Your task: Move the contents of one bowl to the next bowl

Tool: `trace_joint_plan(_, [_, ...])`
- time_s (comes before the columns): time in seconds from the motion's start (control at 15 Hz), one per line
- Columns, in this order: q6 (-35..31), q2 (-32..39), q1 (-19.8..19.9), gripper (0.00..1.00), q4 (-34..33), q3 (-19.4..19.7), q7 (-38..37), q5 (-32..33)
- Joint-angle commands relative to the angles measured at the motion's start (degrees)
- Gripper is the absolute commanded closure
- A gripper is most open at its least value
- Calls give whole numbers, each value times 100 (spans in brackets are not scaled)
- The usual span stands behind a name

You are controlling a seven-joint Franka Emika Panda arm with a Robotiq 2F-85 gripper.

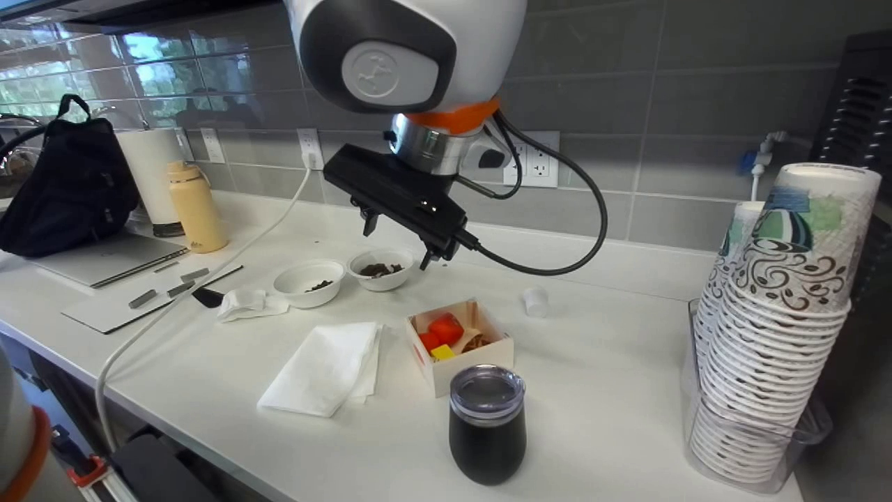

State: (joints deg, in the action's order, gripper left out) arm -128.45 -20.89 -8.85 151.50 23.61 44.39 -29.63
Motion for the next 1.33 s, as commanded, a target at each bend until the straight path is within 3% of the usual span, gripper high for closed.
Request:
trace_joint_plan(0.0, [137,885,-88,0,-488,-212,850,-1007])
trace_joint_plan(0.2, [381,1491,100,0,-853,-633,1305,-1565])
trace_joint_plan(0.47, [512,2234,361,0,-1308,-1252,1514,-1841])
trace_joint_plan(0.8, [598,2977,673,0,-1769,-1855,1662,-1937])
trace_joint_plan(1.27, [793,3723,904,0,-2243,-2375,1626,-1823])
